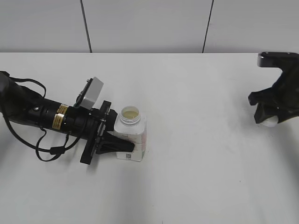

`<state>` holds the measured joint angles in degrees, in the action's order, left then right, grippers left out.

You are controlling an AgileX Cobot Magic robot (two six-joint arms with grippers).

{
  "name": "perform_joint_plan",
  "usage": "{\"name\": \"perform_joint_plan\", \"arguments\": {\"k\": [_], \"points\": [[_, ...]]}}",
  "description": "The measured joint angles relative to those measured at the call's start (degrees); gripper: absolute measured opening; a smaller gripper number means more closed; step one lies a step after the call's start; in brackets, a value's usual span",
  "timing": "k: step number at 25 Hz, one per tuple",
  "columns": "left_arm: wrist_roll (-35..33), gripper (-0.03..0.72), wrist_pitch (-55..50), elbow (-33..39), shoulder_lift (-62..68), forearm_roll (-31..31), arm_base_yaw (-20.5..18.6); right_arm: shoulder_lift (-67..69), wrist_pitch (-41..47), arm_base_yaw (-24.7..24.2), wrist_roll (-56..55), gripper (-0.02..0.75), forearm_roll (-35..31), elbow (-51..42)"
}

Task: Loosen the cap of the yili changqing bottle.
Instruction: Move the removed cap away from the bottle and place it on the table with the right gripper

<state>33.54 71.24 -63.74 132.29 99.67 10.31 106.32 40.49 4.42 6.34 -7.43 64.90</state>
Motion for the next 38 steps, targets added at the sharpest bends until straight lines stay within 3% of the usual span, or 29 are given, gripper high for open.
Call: {"name": "perform_joint_plan", "arguments": {"k": [8,26,33,38], "points": [[0.1,0.337,-0.1,0.0,0.0,-0.6,0.1,-1.5,-9.4,-1.5,-1.5,0.391,0.0,-11.5],[0.1,0.336,-0.1,0.0,0.0,-0.7,0.1,-1.0,-9.6,-1.5,-1.7,0.393,-0.1,-12.0],[0.1,0.336,-0.1,0.0,0.0,-0.7,0.1,-0.9,-9.9,-1.5,-2.6,0.504,-1.1,-12.0],[0.1,0.336,-0.1,0.0,0.0,-0.7,0.1,-0.9,-10.1,-1.5,-2.8,0.525,-2.1,-12.0]]}}
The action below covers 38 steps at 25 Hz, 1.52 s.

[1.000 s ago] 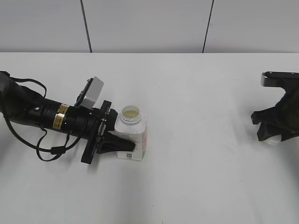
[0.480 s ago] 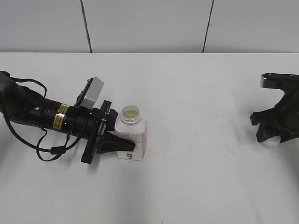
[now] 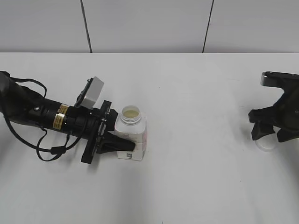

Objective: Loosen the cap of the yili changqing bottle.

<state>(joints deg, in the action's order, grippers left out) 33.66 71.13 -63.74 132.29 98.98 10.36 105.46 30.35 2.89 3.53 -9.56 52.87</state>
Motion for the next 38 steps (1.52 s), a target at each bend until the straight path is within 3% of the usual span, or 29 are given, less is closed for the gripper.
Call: {"name": "perform_joint_plan", "arguments": {"k": [12,14,18,21,32,38], "points": [[0.1,0.357,-0.6,0.0,0.0,-1.7,0.0,-1.3,6.5,0.0,-0.1,0.526,-2.1,8.6],[0.1,0.407,-1.0,0.0,0.0,-1.8,0.0,-1.4,7.5,0.0,-0.1,0.526,-2.5,9.4],[0.2,0.578,-1.8,0.1,-0.6,-2.3,0.0,-2.4,9.0,0.0,-0.2,0.526,-2.8,9.8],[0.8,0.629,-1.9,0.1,-2.5,-2.2,0.0,-3.5,9.1,0.0,-0.2,0.526,-2.9,10.0],[10.7,0.614,-1.9,0.2,-13.3,4.8,0.0,-8.9,11.3,0.0,-0.2,0.526,-2.9,10.2],[24.3,0.592,-1.7,0.2,-20.3,6.3,-1.3,-11.7,15.8,0.0,-0.2,0.526,-2.4,13.8]]}}
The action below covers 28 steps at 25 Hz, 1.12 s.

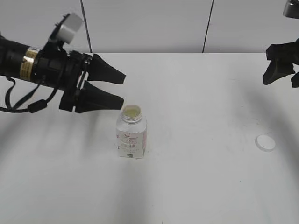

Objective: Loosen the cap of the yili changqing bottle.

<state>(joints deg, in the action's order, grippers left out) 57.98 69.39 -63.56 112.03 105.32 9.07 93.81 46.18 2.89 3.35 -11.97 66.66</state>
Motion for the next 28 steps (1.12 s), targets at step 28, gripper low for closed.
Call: {"name": "perform_joint_plan", "arguments": {"k": [28], "points": [[43.2,0.59,-38.9,0.4,-18.2,0.3,-6.2,-2.9,23.2,0.0,0.0,0.526,3.4,13.3]]}}
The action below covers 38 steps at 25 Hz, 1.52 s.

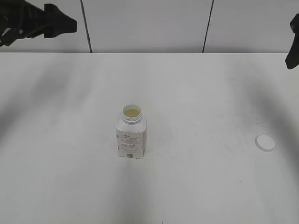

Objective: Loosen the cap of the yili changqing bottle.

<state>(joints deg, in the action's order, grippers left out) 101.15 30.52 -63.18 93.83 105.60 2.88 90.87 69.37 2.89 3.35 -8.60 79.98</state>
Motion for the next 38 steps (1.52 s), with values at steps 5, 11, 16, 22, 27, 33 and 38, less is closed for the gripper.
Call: {"name": "perform_joint_plan", "arguments": {"k": [5,11,16,22,27,33,38], "points": [[0.2,0.604,-11.2,0.0,0.0,0.0,0.0,0.0,0.1,0.0,0.0,0.526,0.0,1.0],[0.4,0.604,-22.3,0.0,0.0,-0.1,0.0,0.0,0.2,0.0,0.1,0.526,0.1,1.0],[0.4,0.604,-30.5,0.0,0.0,-0.1,0.0,0.0,0.2,0.0,0.1,0.526,0.4,1.0],[0.4,0.604,-35.3,0.0,0.0,-0.5,0.0,0.0,0.2,0.0,0.3,0.526,0.9,1.0],[0.4,0.603,-34.8,1.8,0.0,-1.1,0.0,0.0,0.3,0.0,0.3,0.526,1.1,1.0],[0.4,0.595,-29.0,3.4,0.0,-2.7,0.0,0.0,0.3,0.0,0.3,0.526,1.1,1.1],[0.4,0.593,-27.5,3.4,0.0,-3.5,0.0,-1.0,0.3,0.0,0.5,0.526,1.0,1.2]]}}
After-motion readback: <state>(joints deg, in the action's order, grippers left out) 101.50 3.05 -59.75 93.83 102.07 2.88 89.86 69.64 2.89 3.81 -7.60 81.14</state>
